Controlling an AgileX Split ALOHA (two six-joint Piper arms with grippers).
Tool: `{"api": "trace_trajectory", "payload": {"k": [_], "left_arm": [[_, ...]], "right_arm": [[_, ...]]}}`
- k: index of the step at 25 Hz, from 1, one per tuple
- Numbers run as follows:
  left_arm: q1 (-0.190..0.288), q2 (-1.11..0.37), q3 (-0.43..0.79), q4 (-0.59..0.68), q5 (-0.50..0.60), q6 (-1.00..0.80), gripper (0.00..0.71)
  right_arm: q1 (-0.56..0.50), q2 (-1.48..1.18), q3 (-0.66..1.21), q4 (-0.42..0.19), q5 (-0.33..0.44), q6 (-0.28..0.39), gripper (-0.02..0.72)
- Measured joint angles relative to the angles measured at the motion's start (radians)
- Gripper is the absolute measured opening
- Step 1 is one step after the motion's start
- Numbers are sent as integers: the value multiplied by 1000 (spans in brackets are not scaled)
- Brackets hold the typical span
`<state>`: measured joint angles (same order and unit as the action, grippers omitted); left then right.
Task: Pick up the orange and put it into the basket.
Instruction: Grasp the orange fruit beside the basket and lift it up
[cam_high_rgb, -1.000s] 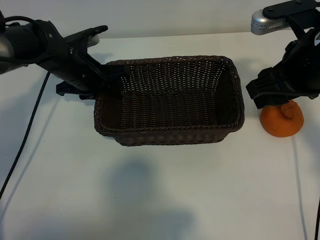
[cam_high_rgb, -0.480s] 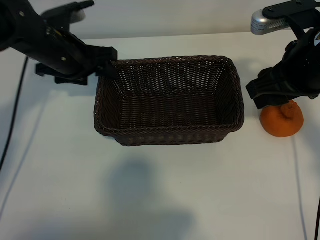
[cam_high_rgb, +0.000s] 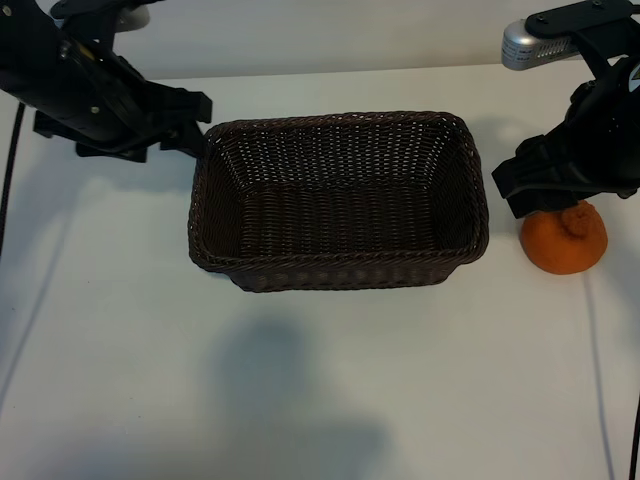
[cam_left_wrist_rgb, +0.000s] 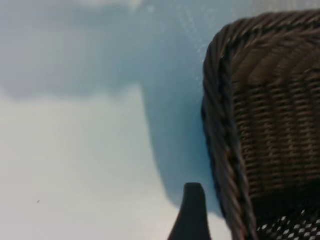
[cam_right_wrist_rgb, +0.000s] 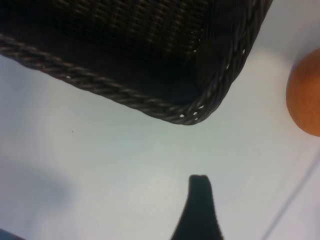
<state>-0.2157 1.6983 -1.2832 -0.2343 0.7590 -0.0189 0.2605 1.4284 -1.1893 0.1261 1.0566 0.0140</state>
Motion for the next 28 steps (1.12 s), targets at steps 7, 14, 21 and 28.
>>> {"api": "trace_trajectory", "payload": {"k": [7, 14, 21, 28], "left_arm": [[202, -34, -48, 53, 167, 72, 605], [382, -162, -53, 21, 189, 135, 596], [445, -271, -53, 16, 248, 173, 594], [451, -514, -53, 24, 291, 197, 594]], "right_arm": [[0, 0, 0, 0, 0, 0, 551], [0, 0, 0, 1, -1, -1, 551], [0, 0, 0, 0, -1, 1, 550], [0, 0, 0, 0, -1, 0, 550]]}}
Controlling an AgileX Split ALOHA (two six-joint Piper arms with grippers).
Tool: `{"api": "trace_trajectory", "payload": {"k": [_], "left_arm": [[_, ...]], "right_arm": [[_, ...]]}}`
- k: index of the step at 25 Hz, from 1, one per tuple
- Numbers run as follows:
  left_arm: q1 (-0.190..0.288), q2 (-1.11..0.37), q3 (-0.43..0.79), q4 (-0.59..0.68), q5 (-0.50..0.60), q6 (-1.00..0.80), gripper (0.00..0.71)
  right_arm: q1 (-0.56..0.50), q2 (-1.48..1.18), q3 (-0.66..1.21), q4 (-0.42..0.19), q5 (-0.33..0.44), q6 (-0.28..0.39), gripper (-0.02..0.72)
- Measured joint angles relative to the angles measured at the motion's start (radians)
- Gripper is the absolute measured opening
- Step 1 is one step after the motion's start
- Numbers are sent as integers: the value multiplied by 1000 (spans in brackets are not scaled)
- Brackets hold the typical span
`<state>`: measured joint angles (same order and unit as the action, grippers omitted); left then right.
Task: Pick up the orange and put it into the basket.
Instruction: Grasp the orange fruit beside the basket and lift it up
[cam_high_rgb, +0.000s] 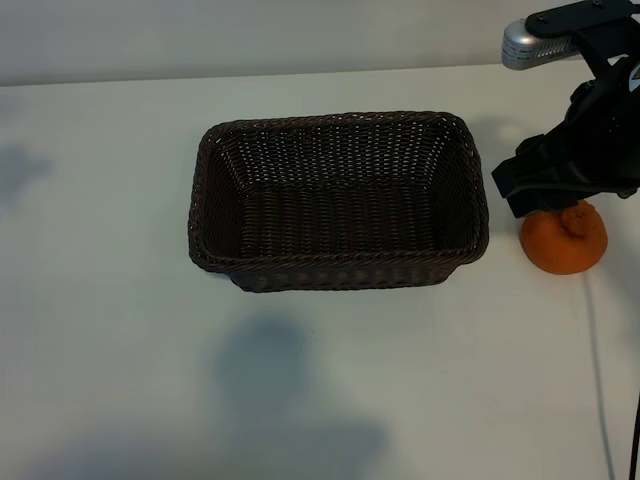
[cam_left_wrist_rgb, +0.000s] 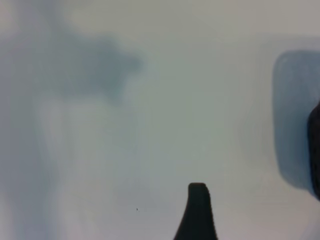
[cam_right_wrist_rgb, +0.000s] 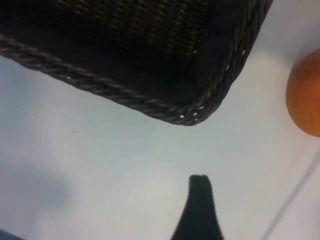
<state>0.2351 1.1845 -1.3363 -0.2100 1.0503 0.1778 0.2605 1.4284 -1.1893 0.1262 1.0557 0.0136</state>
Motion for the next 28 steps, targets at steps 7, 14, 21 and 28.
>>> {"api": "trace_trajectory", "payload": {"k": [7, 14, 21, 28], "left_arm": [[0, -319, 18, 40, 6, 1, 594], [0, -601, 222, 97, -4, -5, 594], [-81, -790, 407, 108, -16, -30, 593], [-167, -953, 557, 113, -16, -22, 593]], "right_arm": [[0, 0, 0, 0, -5, -4, 550], [0, 0, 0, 0, -13, -4, 550], [0, 0, 0, 0, -27, -4, 550], [0, 0, 0, 0, -31, -4, 550]]}}
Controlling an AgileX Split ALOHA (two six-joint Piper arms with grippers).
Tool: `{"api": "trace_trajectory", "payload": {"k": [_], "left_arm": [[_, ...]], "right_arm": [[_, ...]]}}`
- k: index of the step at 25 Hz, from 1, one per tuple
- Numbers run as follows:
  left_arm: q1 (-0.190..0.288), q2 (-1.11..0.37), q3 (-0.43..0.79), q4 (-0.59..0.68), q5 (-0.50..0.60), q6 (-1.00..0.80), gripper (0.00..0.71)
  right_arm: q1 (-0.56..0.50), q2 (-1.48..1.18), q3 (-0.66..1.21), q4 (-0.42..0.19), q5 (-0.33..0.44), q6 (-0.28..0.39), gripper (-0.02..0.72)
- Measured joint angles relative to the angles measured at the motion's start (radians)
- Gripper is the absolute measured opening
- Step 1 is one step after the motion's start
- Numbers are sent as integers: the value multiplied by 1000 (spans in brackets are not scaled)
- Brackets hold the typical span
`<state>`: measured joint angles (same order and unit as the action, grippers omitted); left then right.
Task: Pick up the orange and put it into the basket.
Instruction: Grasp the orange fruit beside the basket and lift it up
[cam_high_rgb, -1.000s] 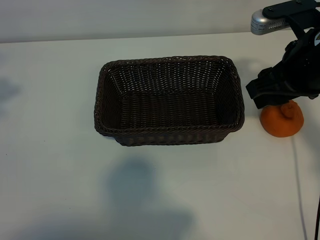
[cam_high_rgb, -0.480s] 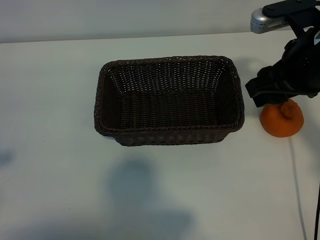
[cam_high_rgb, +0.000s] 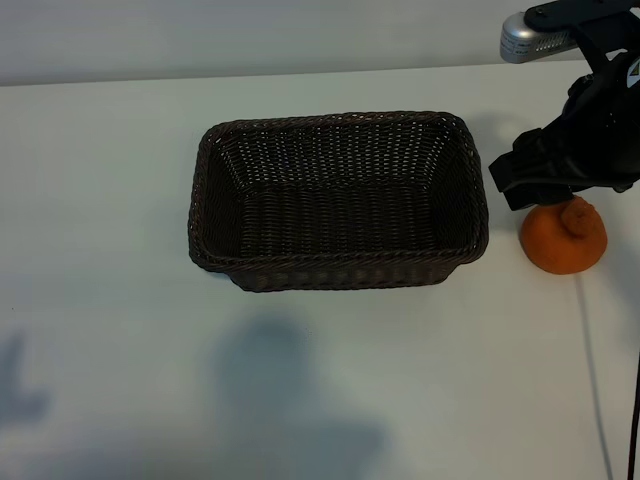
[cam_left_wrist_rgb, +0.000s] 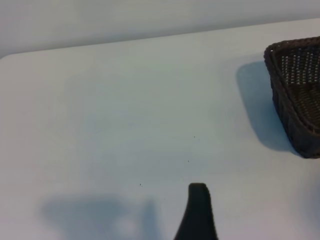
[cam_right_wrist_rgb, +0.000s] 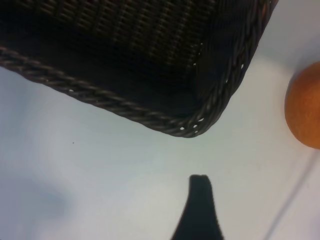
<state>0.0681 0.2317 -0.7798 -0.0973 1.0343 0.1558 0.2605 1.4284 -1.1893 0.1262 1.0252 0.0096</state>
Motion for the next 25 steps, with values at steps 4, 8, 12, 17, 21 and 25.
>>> {"api": "trace_trajectory", "payload": {"k": [4, 8, 12, 17, 21, 25], "left_arm": [[0, -107, 77, 23, 24, -8, 593], [0, -160, 138, 41, 90, -62, 593], [0, -170, 182, 59, 134, -79, 593], [0, -176, 247, 63, 126, -95, 592], [0, -176, 263, 67, 94, -99, 590], [0, -177, 279, 69, 64, -102, 562]], "right_arm": [[0, 0, 0, 0, 0, 0, 550], [0, 0, 0, 0, 0, 0, 550], [0, 0, 0, 0, -4, 0, 550], [0, 0, 0, 0, -5, 0, 550], [0, 0, 0, 0, -5, 0, 550], [0, 0, 0, 0, -7, 0, 550]]}}
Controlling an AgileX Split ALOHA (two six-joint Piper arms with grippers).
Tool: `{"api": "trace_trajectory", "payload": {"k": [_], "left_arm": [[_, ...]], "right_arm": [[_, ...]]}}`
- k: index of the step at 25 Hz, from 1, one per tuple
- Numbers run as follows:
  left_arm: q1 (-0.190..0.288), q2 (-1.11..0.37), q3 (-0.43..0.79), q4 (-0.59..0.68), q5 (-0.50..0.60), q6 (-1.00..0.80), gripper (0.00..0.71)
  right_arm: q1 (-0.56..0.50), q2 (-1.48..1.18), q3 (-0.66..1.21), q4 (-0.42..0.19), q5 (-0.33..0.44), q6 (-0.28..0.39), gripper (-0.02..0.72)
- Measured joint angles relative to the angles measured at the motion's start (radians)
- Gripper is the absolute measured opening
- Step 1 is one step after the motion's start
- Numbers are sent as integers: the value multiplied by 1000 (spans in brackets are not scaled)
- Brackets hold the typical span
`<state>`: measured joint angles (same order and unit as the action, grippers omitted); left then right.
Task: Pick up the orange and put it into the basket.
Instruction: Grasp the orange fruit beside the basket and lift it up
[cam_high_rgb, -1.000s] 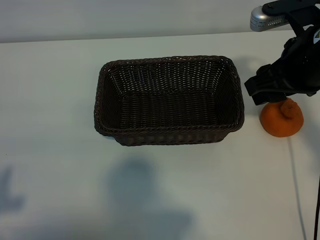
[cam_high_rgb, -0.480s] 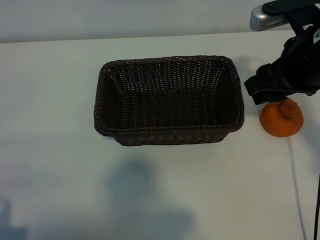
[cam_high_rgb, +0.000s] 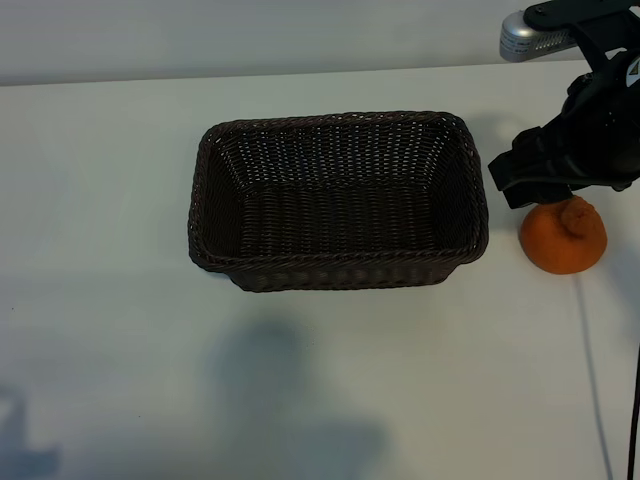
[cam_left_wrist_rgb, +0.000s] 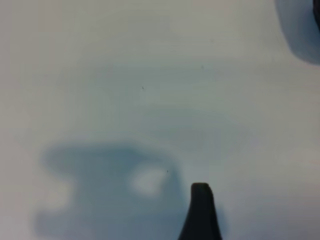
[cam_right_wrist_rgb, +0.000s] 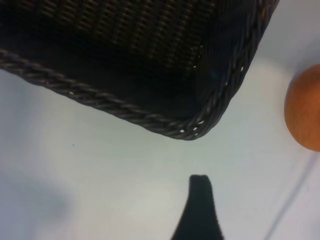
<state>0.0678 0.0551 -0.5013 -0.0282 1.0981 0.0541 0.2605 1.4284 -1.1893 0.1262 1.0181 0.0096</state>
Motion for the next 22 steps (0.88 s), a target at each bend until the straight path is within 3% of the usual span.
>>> {"api": "trace_trajectory", "payload": {"k": [5, 10, 18, 22], "left_arm": [[-8, -4, 1, 2, -5, -1, 524], [-9, -7, 1, 4, -5, -1, 514], [-10, -62, 1, 6, -5, -1, 513], [-10, -64, 1, 8, -5, -1, 512]], "right_arm": [[0, 0, 0, -21, -43, 0, 550], [0, 9, 0, -93, -89, 10, 550], [-1, 120, 0, -249, -124, 142, 552], [-35, 185, 0, -265, -167, 178, 555]]}}
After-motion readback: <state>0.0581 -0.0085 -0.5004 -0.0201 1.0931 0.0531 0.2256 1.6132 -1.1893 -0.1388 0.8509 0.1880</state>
